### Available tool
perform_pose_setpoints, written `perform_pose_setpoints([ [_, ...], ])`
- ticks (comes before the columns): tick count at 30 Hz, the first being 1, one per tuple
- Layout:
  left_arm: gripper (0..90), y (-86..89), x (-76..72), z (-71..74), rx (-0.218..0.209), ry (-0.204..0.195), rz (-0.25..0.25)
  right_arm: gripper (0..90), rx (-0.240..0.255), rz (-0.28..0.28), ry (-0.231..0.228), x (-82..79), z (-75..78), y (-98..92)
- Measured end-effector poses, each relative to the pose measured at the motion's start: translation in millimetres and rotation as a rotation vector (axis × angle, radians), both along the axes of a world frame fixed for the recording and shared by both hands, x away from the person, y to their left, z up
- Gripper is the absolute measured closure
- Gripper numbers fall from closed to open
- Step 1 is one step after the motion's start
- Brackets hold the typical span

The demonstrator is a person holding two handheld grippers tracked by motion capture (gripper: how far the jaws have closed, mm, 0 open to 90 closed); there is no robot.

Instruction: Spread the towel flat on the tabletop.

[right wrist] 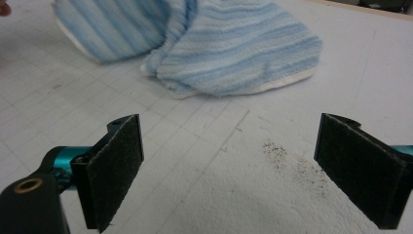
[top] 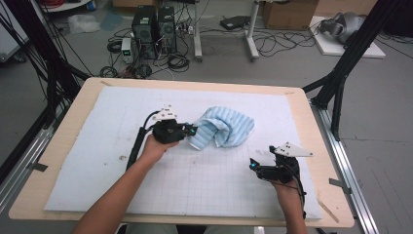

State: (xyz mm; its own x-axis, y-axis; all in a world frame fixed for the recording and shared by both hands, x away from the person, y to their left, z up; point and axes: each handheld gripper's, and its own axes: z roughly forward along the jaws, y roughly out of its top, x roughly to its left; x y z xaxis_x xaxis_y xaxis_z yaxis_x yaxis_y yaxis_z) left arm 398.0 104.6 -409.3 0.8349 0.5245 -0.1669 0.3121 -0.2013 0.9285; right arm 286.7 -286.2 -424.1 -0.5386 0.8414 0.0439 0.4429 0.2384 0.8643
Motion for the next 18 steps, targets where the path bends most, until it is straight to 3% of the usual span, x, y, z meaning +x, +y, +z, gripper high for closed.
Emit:
perform_pose_setpoints([
  [4,81.5,34.0,4.2,-3.3,-0.013,0.022,0.105,10.0,-0.004,0.006,0.0,0.2,-0.3,0.5],
  [5,81.5,34.0,4.2,-3.3,-0.013,0.022,0.105,10.0,-0.002,0.006,0.005,-0.2,-0.2,1.3],
  [6,81.5,51.5,4.0,-6.4,-0.017,0.032,0.144,10.0,-0.004,0.007,0.006,-0.1,-0.3,1.5],
  [10,81.5,86.2,-2.7,-12.1,-0.029,0.034,0.215,10.0,-0.01,0.016,0.009,1.1,-1.3,2.9],
  [12,81.6,102.3,-7.1,-14.7,-0.02,0.046,0.233,10.0,-0.008,0.016,0.015,1.2,-1.8,4.1],
  [13,81.6,102.3,-7.1,-14.7,-0.02,0.046,0.233,10.0,-0.01,0.021,0.014,1.6,-2.1,4.5],
  [18,81.6,135.7,-25.8,-19.6,-0.025,0.034,0.275,10.0,-0.017,0.03,0.016,2.9,-2.8,8.1],
])
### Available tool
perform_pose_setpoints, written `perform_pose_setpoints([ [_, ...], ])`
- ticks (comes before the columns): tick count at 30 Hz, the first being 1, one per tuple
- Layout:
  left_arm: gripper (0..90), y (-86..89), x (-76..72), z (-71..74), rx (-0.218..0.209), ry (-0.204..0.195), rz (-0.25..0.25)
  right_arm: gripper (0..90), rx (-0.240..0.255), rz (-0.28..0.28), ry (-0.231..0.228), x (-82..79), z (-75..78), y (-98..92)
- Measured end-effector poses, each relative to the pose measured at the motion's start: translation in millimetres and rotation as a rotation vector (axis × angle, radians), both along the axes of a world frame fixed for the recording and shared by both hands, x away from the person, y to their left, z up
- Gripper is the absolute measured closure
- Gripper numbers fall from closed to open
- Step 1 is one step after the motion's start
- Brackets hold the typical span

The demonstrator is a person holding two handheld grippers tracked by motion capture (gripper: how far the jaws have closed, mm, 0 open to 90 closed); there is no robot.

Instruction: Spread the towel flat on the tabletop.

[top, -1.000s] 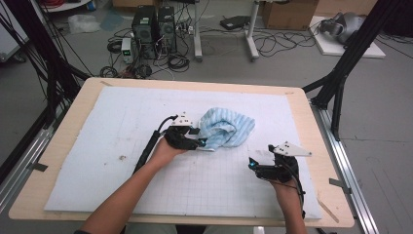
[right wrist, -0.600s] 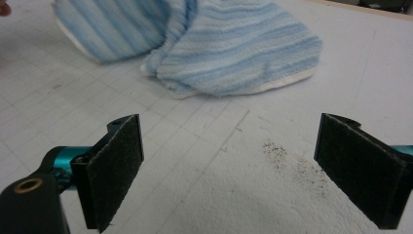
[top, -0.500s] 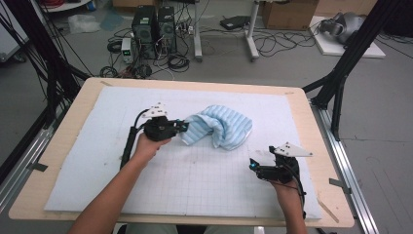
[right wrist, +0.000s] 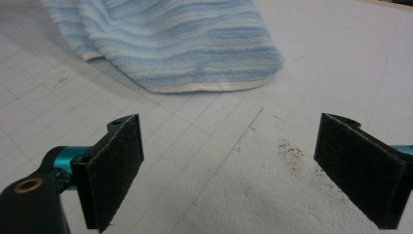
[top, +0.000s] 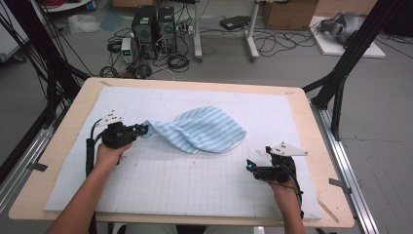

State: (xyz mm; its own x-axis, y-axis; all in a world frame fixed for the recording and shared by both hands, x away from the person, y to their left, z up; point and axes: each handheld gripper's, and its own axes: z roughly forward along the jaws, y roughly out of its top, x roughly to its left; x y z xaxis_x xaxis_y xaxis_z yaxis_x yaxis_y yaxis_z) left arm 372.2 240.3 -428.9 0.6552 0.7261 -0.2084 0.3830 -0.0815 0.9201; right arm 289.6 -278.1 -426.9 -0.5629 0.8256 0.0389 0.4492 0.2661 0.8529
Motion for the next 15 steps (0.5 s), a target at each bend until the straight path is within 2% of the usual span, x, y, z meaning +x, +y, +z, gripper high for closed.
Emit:
perform_pose_setpoints([
  [5,81.7,14.6,-11.7,-0.7,0.0,-0.013,0.005,10.0,-0.004,0.007,0.003,-0.1,0.4,3.8],
  [6,81.7,20.7,-17.1,0.9,-0.011,-0.031,0.012,10.0,-0.015,0.018,-0.005,0.2,0.7,7.9],
  [8,81.6,23.1,-19.3,1.4,-0.012,-0.035,0.011,10.0,-0.016,0.038,-0.004,1.9,0.3,14.7],
  [11,81.6,27.9,-25.4,-0.5,-0.002,-0.043,0.008,16.9,-0.029,0.106,0.017,7.1,-0.8,29.1],
  [15,81.6,29.4,-26.2,0.2,-0.01,-0.048,0.011,17.6,-0.067,0.166,0.026,15.4,-2.3,53.6],
])
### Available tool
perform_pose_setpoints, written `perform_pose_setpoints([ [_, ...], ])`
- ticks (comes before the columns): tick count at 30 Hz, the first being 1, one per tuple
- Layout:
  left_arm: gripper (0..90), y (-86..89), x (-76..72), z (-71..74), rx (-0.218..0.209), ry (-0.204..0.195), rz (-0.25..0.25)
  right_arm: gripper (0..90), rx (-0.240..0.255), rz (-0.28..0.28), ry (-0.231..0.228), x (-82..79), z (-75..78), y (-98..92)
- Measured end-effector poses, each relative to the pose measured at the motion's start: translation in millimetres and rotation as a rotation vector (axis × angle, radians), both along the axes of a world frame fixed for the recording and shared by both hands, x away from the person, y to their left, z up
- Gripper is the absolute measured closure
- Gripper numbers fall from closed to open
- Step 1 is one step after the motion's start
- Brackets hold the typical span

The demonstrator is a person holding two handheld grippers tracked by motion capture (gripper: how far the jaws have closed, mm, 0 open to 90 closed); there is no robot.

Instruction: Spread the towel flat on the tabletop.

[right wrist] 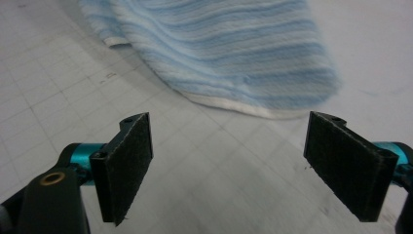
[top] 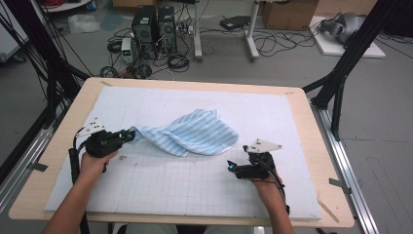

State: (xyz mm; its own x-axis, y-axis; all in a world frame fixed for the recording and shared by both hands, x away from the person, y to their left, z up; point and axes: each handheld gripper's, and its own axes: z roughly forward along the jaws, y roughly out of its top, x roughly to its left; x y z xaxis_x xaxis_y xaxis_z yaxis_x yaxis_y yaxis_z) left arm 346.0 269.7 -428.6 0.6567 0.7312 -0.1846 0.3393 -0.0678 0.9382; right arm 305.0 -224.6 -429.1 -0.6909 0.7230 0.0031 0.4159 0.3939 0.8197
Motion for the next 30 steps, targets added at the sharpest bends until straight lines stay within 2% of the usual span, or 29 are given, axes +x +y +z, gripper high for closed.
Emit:
perform_pose_setpoints([
  [1,81.6,0.4,-0.3,0.4,-0.003,-0.005,0.0,17.6,0.0,0.0,0.0,0.0,0.0,0.0],
  [2,81.6,0.7,-0.3,0.3,-0.006,-0.008,0.0,21.1,-0.047,0.038,-0.013,4.9,-0.9,15.3],
  [4,81.6,1.4,0.1,-0.2,-0.014,-0.003,-0.003,21.2,-0.099,0.061,-0.032,9.6,-1.8,28.4],
  [6,81.6,1.5,0.3,-0.4,-0.017,-0.003,-0.004,21.3,-0.115,0.07,-0.036,13.2,-2.7,35.5],
  [7,81.6,1.6,0.5,-0.5,-0.023,-0.005,-0.003,29.8,-0.124,0.068,-0.041,21.8,-4.9,48.5],
  [12,81.5,2.0,1.0,-0.9,-0.034,-0.005,-0.005,34.4,-0.125,0.114,-0.024,43.9,-9.7,73.0],
  [14,81.4,2.4,1.4,-1.4,-0.035,-0.002,-0.007,42.7,-0.142,0.134,-0.008,51.4,-13.3,78.9],
  [15,81.4,2.6,1.5,-1.4,-0.037,-0.001,-0.006,51.7,-0.16,0.15,0.005,54.1,-16.0,80.6],
  [17,81.3,4.5,1.2,-0.9,-0.042,-0.006,-0.003,62.6,-0.112,0.16,0.044,56.6,-18.9,81.2],
  [19,81.3,5.2,1.1,-0.9,-0.048,-0.006,0.0,74.3,-0.093,0.171,0.065,55.2,-18.8,81.2],
  [22,81.3,8.1,1.3,-0.9,-0.052,-0.004,0.008,78.6,-0.099,0.206,0.075,51.0,-17.6,82.7],
  [23,81.2,9.1,1.1,-0.7,-0.049,-0.006,0.011,80.4,-0.118,0.272,0.079,44.7,-15.6,86.7],
  [25,81.2,10.9,0.6,0.2,-0.042,-0.012,0.018,81.2,-0.139,0.331,0.084,36.2,-13.7,92.2],
  [29,81.2,16.2,0.3,1.2,-0.051,-0.016,0.033,82.4,-0.112,0.515,0.158,15.7,-10.5,104.7],
  [30,81.2,16.2,0.3,1.2,-0.051,-0.016,0.033,82.4,-0.115,0.545,0.159,11.3,-9.3,107.1],
])
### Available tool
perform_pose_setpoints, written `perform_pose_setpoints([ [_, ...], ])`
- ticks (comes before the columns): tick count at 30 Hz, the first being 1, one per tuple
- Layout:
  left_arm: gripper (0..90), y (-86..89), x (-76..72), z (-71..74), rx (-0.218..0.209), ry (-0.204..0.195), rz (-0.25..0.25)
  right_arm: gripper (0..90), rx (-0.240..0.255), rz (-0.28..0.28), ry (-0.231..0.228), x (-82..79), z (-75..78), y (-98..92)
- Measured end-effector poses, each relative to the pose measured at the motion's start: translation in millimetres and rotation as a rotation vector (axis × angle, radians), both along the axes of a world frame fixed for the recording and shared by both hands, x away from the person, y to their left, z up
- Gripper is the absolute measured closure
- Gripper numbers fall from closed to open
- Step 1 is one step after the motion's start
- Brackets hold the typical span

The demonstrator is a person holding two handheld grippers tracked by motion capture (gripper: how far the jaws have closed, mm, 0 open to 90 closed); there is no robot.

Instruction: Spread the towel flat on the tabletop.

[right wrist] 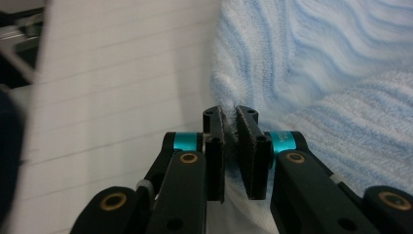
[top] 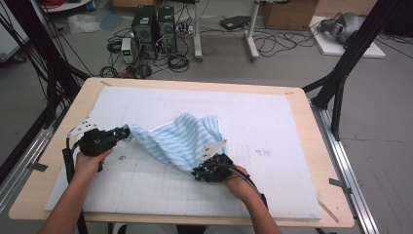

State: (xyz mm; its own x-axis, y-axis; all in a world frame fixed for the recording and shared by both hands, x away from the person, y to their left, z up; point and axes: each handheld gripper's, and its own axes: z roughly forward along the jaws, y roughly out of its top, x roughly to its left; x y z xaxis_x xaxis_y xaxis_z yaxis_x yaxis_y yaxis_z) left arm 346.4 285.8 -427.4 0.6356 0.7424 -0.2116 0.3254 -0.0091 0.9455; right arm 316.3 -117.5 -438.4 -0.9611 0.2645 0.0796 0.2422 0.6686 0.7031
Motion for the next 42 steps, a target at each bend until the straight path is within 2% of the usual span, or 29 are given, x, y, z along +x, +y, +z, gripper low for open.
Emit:
perform_pose_setpoints([
  [2,81.1,0.6,0.5,-0.5,-0.006,0.002,0.005,82.4,0.034,0.021,0.017,-1.9,3.5,0.0],
  [5,81.0,0.0,0.8,-1.0,-0.003,0.007,0.006,83.1,0.123,-0.061,0.021,10.5,10.3,-10.7],
  [6,81.0,-0.2,1.0,-1.1,0.0,0.006,0.007,83.1,0.123,-0.061,0.021,10.5,10.3,-10.7],
  [7,81.0,-0.7,1.7,-1.6,-0.002,0.006,0.011,83.9,0.166,-0.136,0.009,22.2,15.2,-19.5],
  [9,80.8,-1.4,2.5,-2.2,-0.001,0.006,0.012,84.1,0.193,-0.207,-0.019,36.3,20.3,-26.8],
  [10,80.7,-1.4,2.5,-2.2,-0.001,0.006,0.012,84.1,0.193,-0.207,-0.019,36.3,20.3,-26.8],
  [11,80.4,-2.4,2.7,-2.5,0.0,0.005,0.013,84.1,0.208,-0.289,-0.05,52.3,26.0,-32.9],
  [12,80.1,-3.7,3.1,-2.8,0.004,0.006,0.012,84.2,0.2,-0.325,-0.069,61.7,28.8,-35.1],
  [13,80.1,-5.2,3.5,-3.1,0.008,0.005,0.008,84.2,0.2,-0.325,-0.069,61.7,28.8,-35.1],
  [14,79.9,-7.4,3.8,-3.6,0.014,0.003,0.009,84.1,0.199,-0.367,-0.088,70.3,31.1,-37.0],
  [15,78.9,-10.0,4.5,-4.3,0.021,0.003,0.004,84.2,0.19,-0.442,-0.111,87.0,34.3,-39.5],
  [16,78.5,-10.0,4.5,-4.3,0.021,0.003,0.004,84.2,0.183,-0.478,-0.119,94.4,35.1,-39.7],
  [17,76.9,-13.1,5.1,-5.1,0.039,0.0,0.002,84.2,0.17,-0.511,-0.132,101.3,35.7,-39.5],
  [19,71.1,-16.0,5.7,-5.8,0.056,-0.001,0.01,84.3,0.121,-0.594,-0.175,112.8,36.9,-37.3],
  [21,64.2,-17.4,5.8,-6.0,0.07,0.003,0.016,84.3,0.073,-0.703,-0.225,122.2,37.2,-37.5],
  [24,56.0,-17.6,5.9,-6.1,0.08,0.007,0.023,83.9,0.025,-0.869,-0.229,133.2,35.0,-46.1],
  [25,56.0,-17.6,6.1,-6.3,0.078,0.01,0.025,83.9,0.025,-0.869,-0.229,133.2,35.0,-46.1],
  [26,54.9,-17.4,6.1,-6.5,0.077,0.01,0.023,76.5,0.015,-0.907,-0.179,138.2,29.2,-52.4],
  [28,53.4,-17.1,6.3,-6.7,0.077,0.013,0.023,66.3,0.009,-0.912,-0.157,138.7,25.6,-54.7],
  [30,53.4,-17.2,6.2,-6.7,0.074,0.013,0.024,57.8,0.057,-0.898,-0.171,133.1,27.2,-55.6],
  [31,53.4,-16.8,6.0,-6.5,0.073,0.015,0.024,54.2,0.096,-0.885,-0.172,129.5,29.2,-56.0],
  [33,53.5,-16.4,5.5,-5.9,0.073,0.012,0.027,48.2,0.158,-0.843,-0.166,121.3,34.2,-55.4],
  [35,53.5,-16.3,5.3,-5.7,0.07,0.011,0.027,46.1,0.192,-0.777,-0.196,110.4,38.8,-52.9],
  [38,53.6,-15.4,5.1,-5.4,0.072,0.014,0.028,44.6,0.179,-0.676,-0.237,93.8,41.0,-47.3],
  [40,53.6,-14.4,5.2,-5.4,0.066,0.014,0.031,43.3,0.142,-0.623,-0.252,86.1,37.6,-43.0],
  [42,53.8,-13.9,5.3,-5.5,0.064,0.016,0.031,41.3,0.107,-0.572,-0.227,84.0,30.3,-38.6],
])
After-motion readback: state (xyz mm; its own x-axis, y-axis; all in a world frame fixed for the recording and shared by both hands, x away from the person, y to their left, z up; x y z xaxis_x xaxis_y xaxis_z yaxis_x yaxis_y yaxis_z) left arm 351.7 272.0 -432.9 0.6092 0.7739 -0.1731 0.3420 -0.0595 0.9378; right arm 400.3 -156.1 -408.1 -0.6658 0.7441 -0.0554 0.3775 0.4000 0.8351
